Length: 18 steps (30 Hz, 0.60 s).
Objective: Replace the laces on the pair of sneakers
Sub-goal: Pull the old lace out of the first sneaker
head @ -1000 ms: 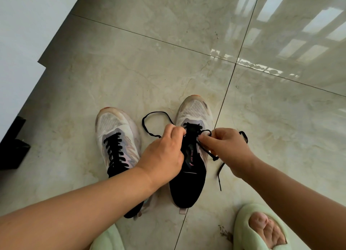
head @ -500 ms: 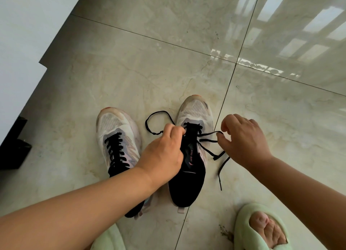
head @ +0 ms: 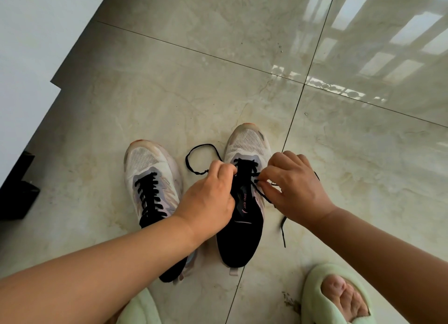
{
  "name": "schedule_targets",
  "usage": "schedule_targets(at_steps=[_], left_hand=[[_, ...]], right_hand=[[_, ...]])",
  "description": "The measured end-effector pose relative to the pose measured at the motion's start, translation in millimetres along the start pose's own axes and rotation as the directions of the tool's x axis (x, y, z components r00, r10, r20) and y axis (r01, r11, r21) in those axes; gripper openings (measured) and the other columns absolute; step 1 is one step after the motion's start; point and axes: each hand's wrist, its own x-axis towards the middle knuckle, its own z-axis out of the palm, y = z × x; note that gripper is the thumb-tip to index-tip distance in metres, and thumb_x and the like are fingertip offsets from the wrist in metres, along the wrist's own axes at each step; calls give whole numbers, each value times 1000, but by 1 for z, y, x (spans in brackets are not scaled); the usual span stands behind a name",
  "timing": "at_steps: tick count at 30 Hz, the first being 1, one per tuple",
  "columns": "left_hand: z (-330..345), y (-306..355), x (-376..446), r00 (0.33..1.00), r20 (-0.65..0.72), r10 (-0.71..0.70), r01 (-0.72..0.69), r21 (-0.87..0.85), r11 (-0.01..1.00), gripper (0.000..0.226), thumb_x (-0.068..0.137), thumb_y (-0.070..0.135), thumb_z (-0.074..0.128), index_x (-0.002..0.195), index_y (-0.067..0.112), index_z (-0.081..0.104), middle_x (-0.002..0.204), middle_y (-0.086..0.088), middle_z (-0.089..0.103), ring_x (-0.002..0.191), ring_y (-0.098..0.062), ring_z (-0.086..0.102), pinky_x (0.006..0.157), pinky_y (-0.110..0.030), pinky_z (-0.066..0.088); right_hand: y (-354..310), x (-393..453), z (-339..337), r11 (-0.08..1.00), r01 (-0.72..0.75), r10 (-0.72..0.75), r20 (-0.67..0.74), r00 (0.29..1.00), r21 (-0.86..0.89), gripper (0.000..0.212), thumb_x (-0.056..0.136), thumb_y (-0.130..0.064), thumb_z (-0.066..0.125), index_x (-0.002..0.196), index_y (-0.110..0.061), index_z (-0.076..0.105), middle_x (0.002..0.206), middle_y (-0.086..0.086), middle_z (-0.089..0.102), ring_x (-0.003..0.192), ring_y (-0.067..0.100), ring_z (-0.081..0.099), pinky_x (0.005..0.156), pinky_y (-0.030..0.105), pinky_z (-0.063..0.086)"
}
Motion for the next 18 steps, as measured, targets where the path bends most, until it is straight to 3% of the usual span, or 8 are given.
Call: schedule_targets(at_steps=[2,6,11,14,16,18], left_hand=[[0,0,0,1000,-3,0,0,2,1000,40,86,11,45,126,14,39,123,-2,37,79,-24,58,66,-31,45],[1,-1,-1,1000,-9,5,-5,2,1000,41,86,10,45,127,14,39,124,-2,37,78,-23,58,65,-29,44],[1,-1,0,1000,-12,1,-1,-14,1000,41,86,10,45,126,14,40,124,-2,38,82,-25,58,70,-35,49],[2,-1,0,1000,-17,3,-4,-14,1000,40,86,10,45,126,14,40,124,-1,37,80,-23,57,67,-29,44],[2,-2,1,1000,-21,5,-6,-13,1000,40,85,10,45,125,13,40,124,-2,38,80,-24,57,66,-29,44],[3,-2,1,1000,-25,9,-9,-15,1000,40,85,10,46,125,13,41,125,-3,38,80,-25,58,66,-31,45]], right_hand=[[3,-1,1,999,-15,15,5,1000,-52,18,79,-17,55,63,-10,61,69,4,52,64,26,50,64,33,37],[27,-14,1,980,-157,162,34,986,-126,14,67,-2,71,62,-7,58,70,6,50,67,28,49,67,34,34],[45,-26,2,934,-295,310,47,949,-203,15,67,1,70,63,-5,56,71,6,48,68,29,46,69,34,31],[37,-24,0,955,-277,278,0,960,-106,5,73,-13,63,77,-10,61,79,3,51,77,25,48,76,33,29],[23,-18,-1,975,-222,221,-23,975,-1,21,74,-25,52,87,-13,62,83,0,53,81,23,49,79,32,28],[11,-10,-2,991,-132,133,-34,991,38,22,75,-27,53,89,-15,65,84,1,55,80,25,51,78,32,29]])
